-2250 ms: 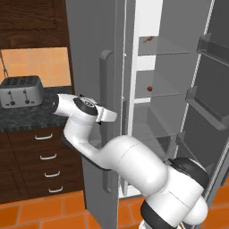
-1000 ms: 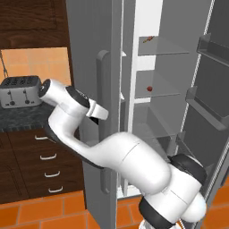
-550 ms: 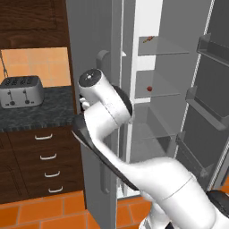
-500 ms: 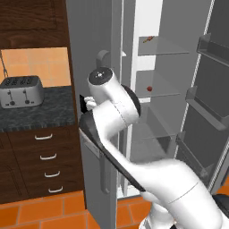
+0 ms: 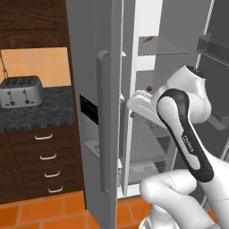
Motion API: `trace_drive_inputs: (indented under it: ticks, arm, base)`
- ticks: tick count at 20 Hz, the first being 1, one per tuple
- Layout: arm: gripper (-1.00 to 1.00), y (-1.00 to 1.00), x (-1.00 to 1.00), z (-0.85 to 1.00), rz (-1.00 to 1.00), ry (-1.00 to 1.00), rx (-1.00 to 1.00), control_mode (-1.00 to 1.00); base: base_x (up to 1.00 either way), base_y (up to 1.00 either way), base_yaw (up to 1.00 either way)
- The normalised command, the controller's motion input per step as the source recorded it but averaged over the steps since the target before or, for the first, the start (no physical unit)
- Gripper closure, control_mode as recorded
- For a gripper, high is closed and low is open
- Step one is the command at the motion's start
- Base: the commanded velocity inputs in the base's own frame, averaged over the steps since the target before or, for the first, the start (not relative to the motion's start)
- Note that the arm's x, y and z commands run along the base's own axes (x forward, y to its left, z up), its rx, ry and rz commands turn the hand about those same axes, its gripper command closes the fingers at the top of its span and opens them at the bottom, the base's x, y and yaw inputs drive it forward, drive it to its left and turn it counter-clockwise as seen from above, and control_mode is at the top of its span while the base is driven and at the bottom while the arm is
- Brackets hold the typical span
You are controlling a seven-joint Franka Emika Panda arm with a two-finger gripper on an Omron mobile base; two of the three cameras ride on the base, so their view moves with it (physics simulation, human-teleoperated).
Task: Take the strawberry from the fridge and place it on top of the pancake, located on the dining counter.
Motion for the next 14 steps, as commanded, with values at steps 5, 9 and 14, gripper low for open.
trace_drive_inputs:
  ticks: [5,9,14]
  arm:
    - [-1.0,-0.64,0.43,0.0,0.29,0.31,0.5,-1.0]
    - [-1.0,-0.64,0.96,0.0,0.06,0.17,0.35,-1.0]
    - [-1.0,-0.06,1.0,0.0,-0.02,0.0,0.12,-1.0]
  base:
    - [0.0,0.0,0.0]
    - [0.0,0.0,0.0]
    - [0.0,0.0,0.0]
